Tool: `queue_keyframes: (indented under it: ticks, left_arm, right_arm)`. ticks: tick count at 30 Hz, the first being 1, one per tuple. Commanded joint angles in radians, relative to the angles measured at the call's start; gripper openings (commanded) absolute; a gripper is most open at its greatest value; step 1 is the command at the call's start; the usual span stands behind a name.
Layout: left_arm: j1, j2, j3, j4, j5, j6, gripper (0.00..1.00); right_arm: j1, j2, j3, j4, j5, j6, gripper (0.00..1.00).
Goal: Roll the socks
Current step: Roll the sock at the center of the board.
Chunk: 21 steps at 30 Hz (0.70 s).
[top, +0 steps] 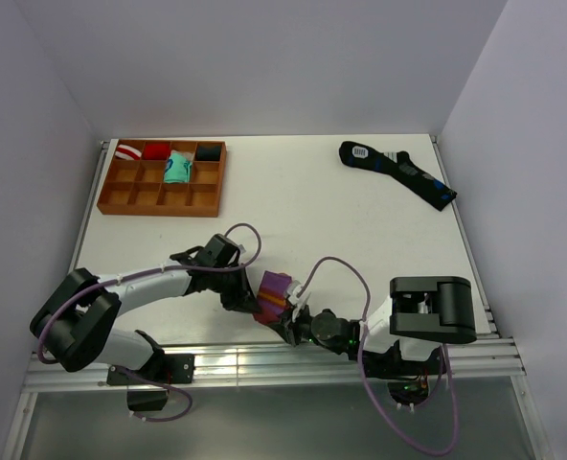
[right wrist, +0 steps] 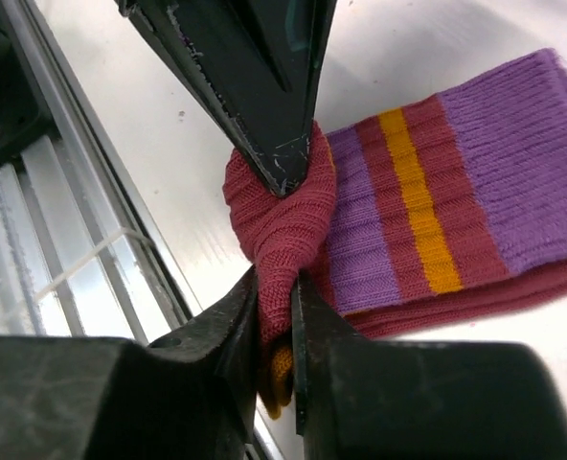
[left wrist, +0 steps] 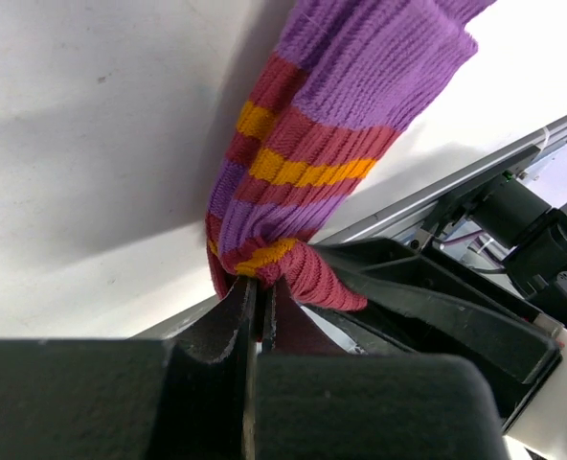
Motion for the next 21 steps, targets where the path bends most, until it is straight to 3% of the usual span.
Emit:
queue_keyframes:
  ticks: [1, 6, 8, 16, 21]
  left_arm:
    - [0.004, -0.008, -0.009, 0.057, 0.038, -0.016, 0.01]
    - [0.004, -0.033, -0.021, 0.068, 0.003, -0.015, 0.06]
    - [0.004, -0.050, -0.025, 0.075, -0.013, -0.009, 0.12]
    - [0.004, -0.131, -0.049, 0.153, -0.103, 0.054, 0.37]
    - [0.001, -0.207, -0.097, 0.253, -0.197, 0.080, 0.39]
  right_arm:
    - [-0.018, 0.009, -0.011, 0.037, -0.015, 0.060, 0.17]
    - [-0.141, -0.004, -0.026, 0.014, -0.201, 0.182, 0.15]
    - [-0.212, -0.019, -0.017, -0.052, -0.273, 0.234, 0.15]
    - [-0.298, -0.094, 0.136, -0.451, -0.469, 0.395, 0.13]
    - [-0.399, -0.129, 0.182, -0.581, -0.635, 0.502, 0.13]
